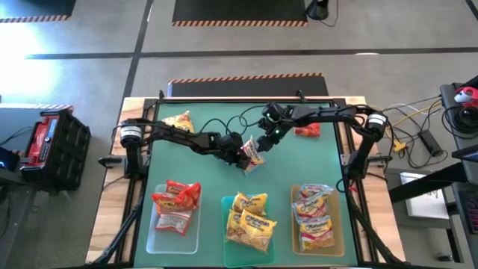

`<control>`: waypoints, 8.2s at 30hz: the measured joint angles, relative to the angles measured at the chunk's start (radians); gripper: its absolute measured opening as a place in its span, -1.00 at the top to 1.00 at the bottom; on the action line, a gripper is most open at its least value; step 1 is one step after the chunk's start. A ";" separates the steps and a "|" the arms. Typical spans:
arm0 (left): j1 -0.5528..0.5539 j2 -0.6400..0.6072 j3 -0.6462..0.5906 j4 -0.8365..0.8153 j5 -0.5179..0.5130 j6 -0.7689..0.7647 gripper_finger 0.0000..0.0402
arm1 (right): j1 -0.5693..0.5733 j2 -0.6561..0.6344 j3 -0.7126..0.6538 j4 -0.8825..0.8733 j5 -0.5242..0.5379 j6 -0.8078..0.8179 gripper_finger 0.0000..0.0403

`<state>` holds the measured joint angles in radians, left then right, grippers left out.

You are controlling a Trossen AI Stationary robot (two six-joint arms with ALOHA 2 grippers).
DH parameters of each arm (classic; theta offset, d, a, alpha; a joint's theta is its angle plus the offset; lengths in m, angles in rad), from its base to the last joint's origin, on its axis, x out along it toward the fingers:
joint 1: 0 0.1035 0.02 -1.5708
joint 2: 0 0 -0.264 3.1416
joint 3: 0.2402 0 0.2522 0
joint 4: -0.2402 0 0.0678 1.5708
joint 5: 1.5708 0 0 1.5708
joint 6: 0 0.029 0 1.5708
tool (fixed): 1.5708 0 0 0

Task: Sort Maruchan noodles
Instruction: Put the blue noodle pack into the yellow bin, then put the yellow noodle pack into the green bin

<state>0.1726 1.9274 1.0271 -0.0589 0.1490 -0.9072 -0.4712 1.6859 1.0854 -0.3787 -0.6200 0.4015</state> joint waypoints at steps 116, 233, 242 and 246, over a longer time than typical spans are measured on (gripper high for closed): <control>-0.037 -0.342 -0.036 -0.408 -0.490 -0.227 0.19 | 0.034 -0.097 -0.081 0.063 -0.237 -0.108 0.82; 0.458 -0.340 -0.072 -0.921 -0.607 0.125 0.19 | 0.135 -0.465 -0.012 -0.559 0.806 -0.657 0.21; 0.453 -0.341 -0.134 -0.813 -0.389 0.079 0.19 | 0.123 -0.465 -0.012 -0.520 0.804 -0.656 0.21; 0.387 -0.338 -0.114 -0.678 -0.161 0.108 0.19 | 0.123 -0.466 -0.012 -0.520 0.805 -0.633 0.21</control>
<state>0.5598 1.5890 0.9134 -0.7370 -0.0123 -0.7988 -0.3477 1.2201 1.0737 -0.8986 0.1848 -0.2320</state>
